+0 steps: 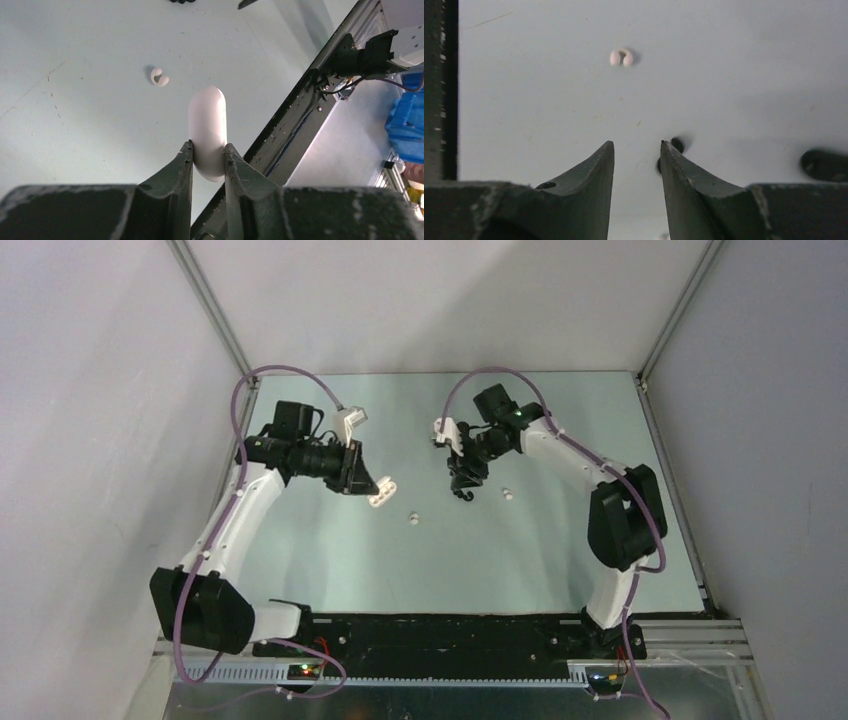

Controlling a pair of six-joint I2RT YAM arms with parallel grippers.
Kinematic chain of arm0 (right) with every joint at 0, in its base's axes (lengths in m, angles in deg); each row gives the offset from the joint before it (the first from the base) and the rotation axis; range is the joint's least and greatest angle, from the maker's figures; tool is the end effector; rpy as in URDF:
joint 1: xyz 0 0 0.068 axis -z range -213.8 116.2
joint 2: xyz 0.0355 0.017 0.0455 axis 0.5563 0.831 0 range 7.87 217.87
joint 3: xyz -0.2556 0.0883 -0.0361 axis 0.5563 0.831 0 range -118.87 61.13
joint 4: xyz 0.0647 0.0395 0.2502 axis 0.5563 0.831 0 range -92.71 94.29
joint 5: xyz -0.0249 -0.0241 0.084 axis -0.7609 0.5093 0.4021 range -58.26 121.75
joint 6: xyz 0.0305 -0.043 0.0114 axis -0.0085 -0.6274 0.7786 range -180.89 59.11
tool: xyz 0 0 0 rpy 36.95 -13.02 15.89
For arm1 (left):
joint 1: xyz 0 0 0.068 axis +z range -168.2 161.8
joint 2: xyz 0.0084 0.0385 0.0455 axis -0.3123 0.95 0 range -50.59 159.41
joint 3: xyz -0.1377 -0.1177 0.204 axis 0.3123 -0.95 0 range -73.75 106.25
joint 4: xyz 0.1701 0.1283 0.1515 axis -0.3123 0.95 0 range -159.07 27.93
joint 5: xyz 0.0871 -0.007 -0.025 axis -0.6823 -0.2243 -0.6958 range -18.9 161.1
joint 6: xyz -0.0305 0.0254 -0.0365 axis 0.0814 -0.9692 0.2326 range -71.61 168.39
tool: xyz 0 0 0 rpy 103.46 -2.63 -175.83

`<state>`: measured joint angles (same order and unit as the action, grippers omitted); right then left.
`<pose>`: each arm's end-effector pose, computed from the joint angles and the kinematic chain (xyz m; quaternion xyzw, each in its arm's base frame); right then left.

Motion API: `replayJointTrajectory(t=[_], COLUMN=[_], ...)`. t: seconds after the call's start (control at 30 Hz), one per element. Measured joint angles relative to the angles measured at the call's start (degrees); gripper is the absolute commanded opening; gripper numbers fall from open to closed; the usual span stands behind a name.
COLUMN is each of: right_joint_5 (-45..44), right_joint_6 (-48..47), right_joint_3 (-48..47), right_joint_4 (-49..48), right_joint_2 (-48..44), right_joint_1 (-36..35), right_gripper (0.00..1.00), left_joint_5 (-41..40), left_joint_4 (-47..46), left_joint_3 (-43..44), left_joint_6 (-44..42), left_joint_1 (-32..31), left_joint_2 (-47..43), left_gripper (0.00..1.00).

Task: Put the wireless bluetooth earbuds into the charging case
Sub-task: Pick up the earbud from the center of the board.

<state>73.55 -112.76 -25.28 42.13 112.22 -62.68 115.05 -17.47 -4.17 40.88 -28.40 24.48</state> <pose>0.3239 0.2057 0.2614 -0.6521 0.6373 0.2960 0.2846 0.2473 -0.0696 0.3212 0.2416 0.8625 -0.3649 0.2542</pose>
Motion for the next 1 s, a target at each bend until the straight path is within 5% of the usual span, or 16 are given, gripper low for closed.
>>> replayJointTrajectory(t=[0.17,0.53,1.0], right_joint_5=[1.3,0.5,-1.6], right_joint_6=[-11.2,-21.7,-29.6], right_joint_3=[-10.0,-16.4,-23.2], right_joint_4=[3.8,5.4,8.6], right_joint_2=[7.1,19.3,24.8], right_joint_1=[-3.3,-10.5,-13.7], right_gripper=[0.43,0.44,0.45], left_joint_5=[1.2,4.5,4.9], left_joint_4=[0.3,4.7,6.5], left_joint_3=[-2.0,-8.3,-10.9], left_joint_6=[1.5,3.0,3.6], left_joint_1=[2.8,15.4,16.2], left_joint_2=[-3.0,-10.4,-13.7], left_gripper=[0.0,0.0,0.0])
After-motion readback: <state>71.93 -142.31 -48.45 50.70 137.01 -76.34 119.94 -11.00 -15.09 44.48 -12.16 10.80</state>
